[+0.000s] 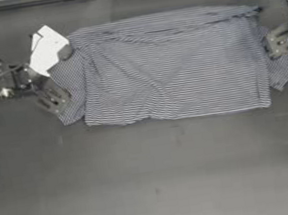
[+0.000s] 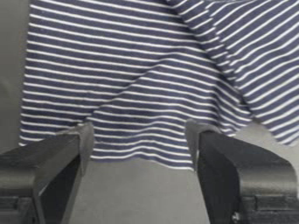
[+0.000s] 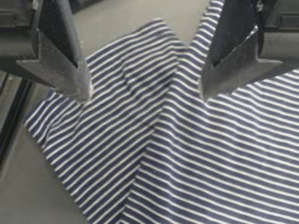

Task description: Fold shirt

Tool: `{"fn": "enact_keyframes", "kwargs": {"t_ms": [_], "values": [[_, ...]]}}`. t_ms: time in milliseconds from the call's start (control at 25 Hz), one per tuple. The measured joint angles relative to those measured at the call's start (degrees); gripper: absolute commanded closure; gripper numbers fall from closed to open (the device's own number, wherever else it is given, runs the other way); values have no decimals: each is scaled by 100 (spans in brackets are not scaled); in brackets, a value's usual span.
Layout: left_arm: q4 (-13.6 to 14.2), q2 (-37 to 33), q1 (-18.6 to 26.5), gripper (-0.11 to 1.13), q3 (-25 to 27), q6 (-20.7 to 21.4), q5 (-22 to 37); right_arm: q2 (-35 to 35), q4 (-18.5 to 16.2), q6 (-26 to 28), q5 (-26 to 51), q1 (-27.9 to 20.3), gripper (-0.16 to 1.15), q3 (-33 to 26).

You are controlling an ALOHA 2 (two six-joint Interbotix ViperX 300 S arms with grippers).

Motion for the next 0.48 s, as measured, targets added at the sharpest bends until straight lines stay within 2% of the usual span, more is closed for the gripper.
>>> {"fn": "enact_keyframes", "kwargs": {"t_ms": [480], "values": [[62, 492, 105, 8, 44, 0, -308, 0, 0, -26, -62, 0, -2, 9]]}}
